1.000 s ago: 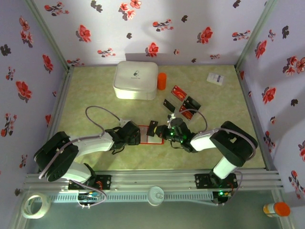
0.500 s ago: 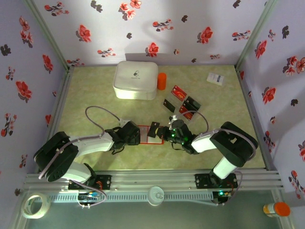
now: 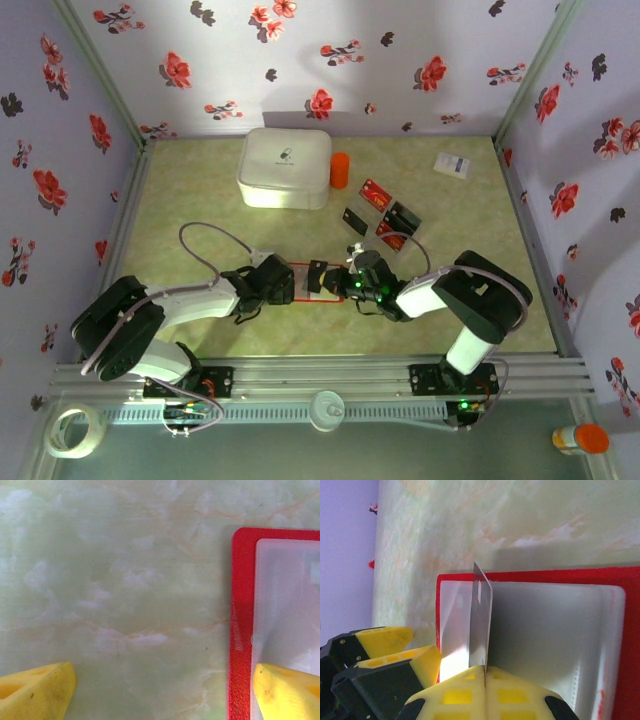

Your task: Put the credit cards into the card holder

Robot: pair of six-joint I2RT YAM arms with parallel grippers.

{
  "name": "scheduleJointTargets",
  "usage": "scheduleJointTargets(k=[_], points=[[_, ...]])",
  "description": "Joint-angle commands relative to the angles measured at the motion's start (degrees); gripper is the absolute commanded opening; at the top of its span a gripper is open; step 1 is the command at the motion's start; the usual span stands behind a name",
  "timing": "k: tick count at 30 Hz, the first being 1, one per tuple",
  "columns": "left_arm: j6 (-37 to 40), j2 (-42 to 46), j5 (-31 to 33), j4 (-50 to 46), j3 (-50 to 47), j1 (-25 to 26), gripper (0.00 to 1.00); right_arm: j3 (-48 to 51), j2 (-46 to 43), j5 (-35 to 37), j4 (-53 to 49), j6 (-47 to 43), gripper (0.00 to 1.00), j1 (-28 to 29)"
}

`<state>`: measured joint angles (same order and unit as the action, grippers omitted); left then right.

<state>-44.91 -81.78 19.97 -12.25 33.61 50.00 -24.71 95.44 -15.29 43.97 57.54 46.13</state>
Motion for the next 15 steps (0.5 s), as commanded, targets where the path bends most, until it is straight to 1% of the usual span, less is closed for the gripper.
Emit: scheduleJointTargets(k=[1,9,15], points=[[-1.7,-1.0,0.6,-7.7,-2.6,0.2,0.92,-0.3,0.2,-0.3,-1.6,0.1,0.0,0.6],[-1.5,-1.4,0.6,-7.6,-2.2,0.2,0.92,0.4,-2.8,0.8,-7.1,-0.8,0.0,0.6],[-1.4,-1.5,0.6,-7.6,-2.0,0.3,0.92,-0.4,-3.9,-0.1,-11.8,-1.9,0.0,0.6]])
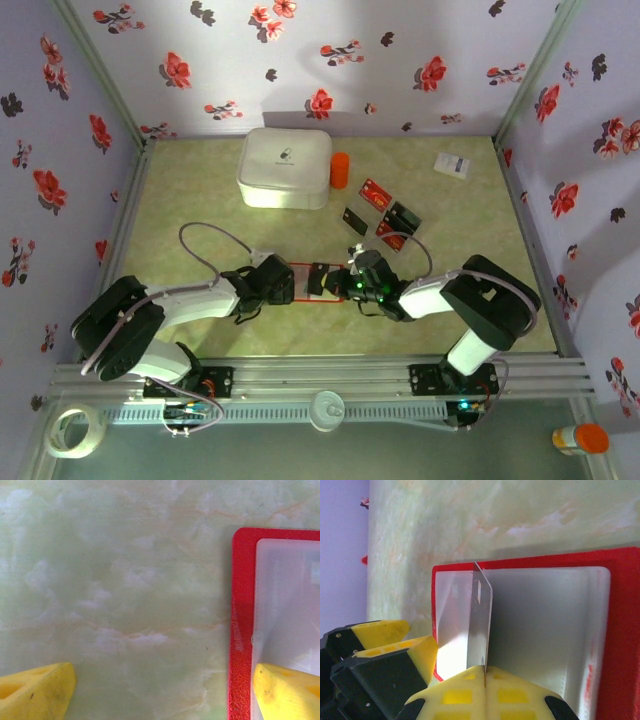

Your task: Put the credit cards into the card holder

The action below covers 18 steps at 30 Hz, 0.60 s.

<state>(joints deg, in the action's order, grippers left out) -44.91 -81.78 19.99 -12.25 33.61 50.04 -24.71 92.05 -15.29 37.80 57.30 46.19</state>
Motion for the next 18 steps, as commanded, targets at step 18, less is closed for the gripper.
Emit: scheduleJointTargets(k=[18], points=[[-1.7,-1.5,0.6,-7.6,-2.0,0.4,0.92,-3.9,3.1,-3.9,-11.7,-2.7,0.0,0.4]])
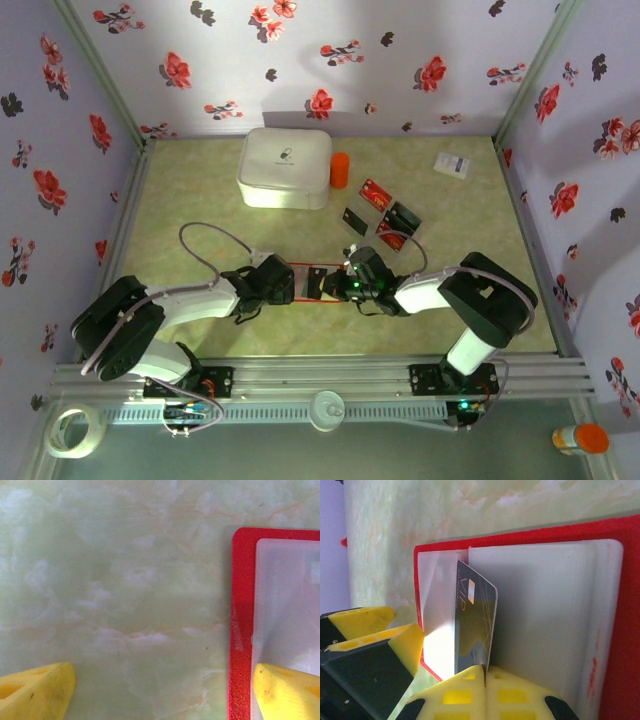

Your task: Put the credit cards into the card holder

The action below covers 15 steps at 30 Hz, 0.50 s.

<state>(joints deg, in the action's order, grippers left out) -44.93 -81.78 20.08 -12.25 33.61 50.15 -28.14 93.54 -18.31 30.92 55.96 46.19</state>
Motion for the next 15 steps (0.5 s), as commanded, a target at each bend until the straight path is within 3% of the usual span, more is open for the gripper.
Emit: scheduleJointTargets(k=[1,15], points=[[-1.7,-1.5,0.6,-7.6,-2.0,0.3,0.92,-0.5,1.7,-1.0,-5.0,-1.4,0.0,0.5],[-1.9,-1.5,0.5,-7.3,-2.2,0.5,0.92,-4.6,5.5,-5.6,-9.3,-2.8,0.0,-1.1]])
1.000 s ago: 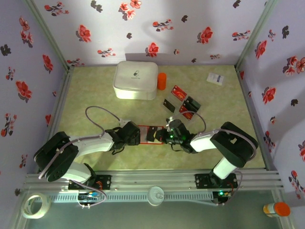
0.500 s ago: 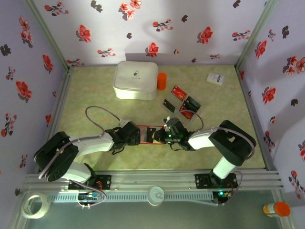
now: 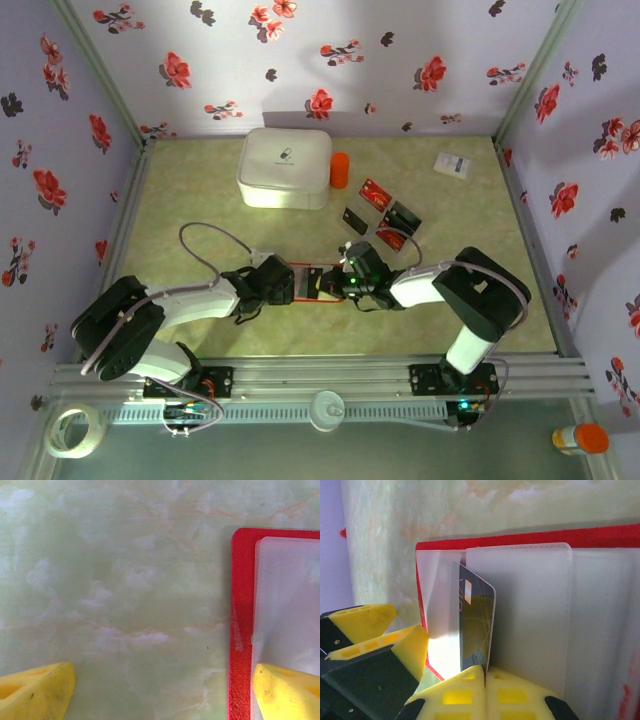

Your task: Put the credit cards into the card holder

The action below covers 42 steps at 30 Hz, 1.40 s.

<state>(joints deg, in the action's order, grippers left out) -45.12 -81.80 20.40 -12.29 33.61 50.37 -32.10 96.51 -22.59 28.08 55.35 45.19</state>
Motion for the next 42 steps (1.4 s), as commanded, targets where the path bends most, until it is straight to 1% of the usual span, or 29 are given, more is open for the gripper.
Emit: scheduleJointTargets(k=[1,4,5,7,9,11,13,15,19,23,31,42], points=[[-1.7,-1.4,0.2,-7.2,-2.2,0.2,0.92,-1.1,2.6,-1.6,-7.2,-2.6,0.04,-0.1],[-1.7,-1.4,0.2,-7.1,-2.3,0.3,0.92,-2.6,1.3,-2.4,-11.1,-4.7,0.25,-0.5],[-1.8,-1.5,0.2,-7.0,-2.3,0.3,0.92,-2.9,0.3,-2.4,-12.7,-5.6,0.29,-0.6],[-1.8,-1.5,0.2,-7.0,-2.3,0.2,0.92,-3.8,-2.4,-2.1,-17.0,-7.8,0.37,-1.4],[-1.8,-1.7,0.2,-6.9,-2.3,0.3,0.92,-4.8,-5.0,-1.1,-21.5,-10.2,0.38,-2.1],[-1.7,-1.8,0.2,-6.8,-2.3,0.3,0.93,-5.9,-7.1,0.1,-25.9,-12.3,0.38,-2.6],[-1.8,-1.8,0.2,-6.8,-2.4,0.3,0.92,-7.4,-8.1,1.4,-29.3,-14.1,0.35,-2.8],[-1.8,-1.8,0.2,-6.7,-2.5,0.3,0.92,-8.8,-7.9,1.7,-30.9,-15.1,0.28,-2.7],[-1.9,-1.7,0.2,-6.7,-2.7,0.3,0.92,-11.1,-5.8,1.6,-30.4,-15.1,0.15,-2.5],[-1.9,-1.6,0.2,-6.7,-2.7,0.3,0.92,-13.1,-3.4,1.6,-29.2,-14.6,0.13,-1.6],[-2.0,-1.5,0.2,-6.7,-2.8,0.3,0.92,-16.1,0.8,2.1,-28.4,-14.3,0.12,-0.2],[-2.2,-1.3,0.2,-6.5,-3.0,0.4,0.92,-20.2,7.7,2.3,-29.0,-13.5,0.07,1.0]])
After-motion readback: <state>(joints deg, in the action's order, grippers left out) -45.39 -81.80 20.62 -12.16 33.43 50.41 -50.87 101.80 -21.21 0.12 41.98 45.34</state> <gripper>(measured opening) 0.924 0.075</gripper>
